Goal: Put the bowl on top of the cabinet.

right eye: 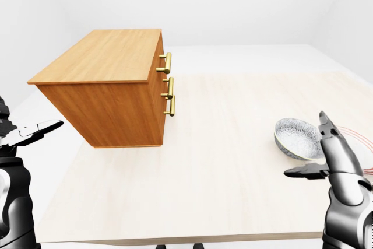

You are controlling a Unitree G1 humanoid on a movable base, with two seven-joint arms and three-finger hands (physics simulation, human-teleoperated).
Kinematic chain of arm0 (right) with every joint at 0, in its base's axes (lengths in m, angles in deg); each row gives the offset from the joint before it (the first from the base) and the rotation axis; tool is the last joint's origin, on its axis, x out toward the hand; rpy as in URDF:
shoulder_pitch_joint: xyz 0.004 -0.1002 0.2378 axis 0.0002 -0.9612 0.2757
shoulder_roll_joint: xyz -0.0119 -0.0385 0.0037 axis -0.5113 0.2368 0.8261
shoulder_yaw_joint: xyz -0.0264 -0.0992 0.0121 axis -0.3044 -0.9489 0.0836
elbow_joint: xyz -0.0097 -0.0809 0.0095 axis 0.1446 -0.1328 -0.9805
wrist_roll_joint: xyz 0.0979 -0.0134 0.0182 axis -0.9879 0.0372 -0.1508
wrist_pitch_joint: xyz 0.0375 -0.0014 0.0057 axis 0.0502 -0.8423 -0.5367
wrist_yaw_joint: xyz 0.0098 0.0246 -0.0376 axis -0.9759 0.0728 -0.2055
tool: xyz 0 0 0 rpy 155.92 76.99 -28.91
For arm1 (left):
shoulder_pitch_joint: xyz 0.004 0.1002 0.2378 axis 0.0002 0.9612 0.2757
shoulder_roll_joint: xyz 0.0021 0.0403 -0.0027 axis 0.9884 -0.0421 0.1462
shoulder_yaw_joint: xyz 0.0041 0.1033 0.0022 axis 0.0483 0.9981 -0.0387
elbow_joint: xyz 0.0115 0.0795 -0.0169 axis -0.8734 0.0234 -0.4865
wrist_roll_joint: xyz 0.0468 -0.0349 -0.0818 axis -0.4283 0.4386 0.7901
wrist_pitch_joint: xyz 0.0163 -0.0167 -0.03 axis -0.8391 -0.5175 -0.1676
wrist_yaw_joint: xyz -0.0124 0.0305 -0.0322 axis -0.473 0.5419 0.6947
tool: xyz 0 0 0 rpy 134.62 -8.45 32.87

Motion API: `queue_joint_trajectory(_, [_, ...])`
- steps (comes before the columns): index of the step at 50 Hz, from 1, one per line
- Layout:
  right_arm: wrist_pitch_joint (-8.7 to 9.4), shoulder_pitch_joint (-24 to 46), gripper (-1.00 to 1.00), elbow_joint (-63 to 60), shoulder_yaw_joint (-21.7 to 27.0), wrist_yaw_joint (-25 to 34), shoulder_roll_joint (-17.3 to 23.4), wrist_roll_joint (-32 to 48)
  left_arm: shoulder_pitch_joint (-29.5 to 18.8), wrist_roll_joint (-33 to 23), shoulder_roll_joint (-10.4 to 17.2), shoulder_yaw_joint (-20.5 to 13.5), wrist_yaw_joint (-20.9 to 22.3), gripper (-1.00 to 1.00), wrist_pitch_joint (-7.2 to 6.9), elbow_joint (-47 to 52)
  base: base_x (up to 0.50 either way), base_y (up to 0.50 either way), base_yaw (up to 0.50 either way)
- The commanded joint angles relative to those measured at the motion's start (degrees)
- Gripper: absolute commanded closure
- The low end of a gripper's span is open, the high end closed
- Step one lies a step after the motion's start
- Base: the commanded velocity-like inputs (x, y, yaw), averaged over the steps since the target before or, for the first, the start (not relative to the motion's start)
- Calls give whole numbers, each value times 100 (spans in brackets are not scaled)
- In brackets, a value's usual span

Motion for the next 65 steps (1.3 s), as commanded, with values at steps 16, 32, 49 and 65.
queue_joint_trajectory(16, [0,-165,-100,1763,-65,-236,485,1641,0,-132,-56,158,-36,-100,0,-266,0,0,0])
queue_joint_trajectory(32, [0,522,-100,2575,-745,-302,932,1939,-5,-123,-49,153,-46,-100,0,-224,0,0,0])
queue_joint_trajectory(49, [0,948,-100,3338,-1264,-484,1166,1830,-10,-123,-46,150,-56,-100,0,-186,0,0,0])
queue_joint_trajectory(65, [0,1627,-100,4294,-1849,-738,1421,1885,-2,-131,-57,155,-52,-100,0,-185,0,0,0])
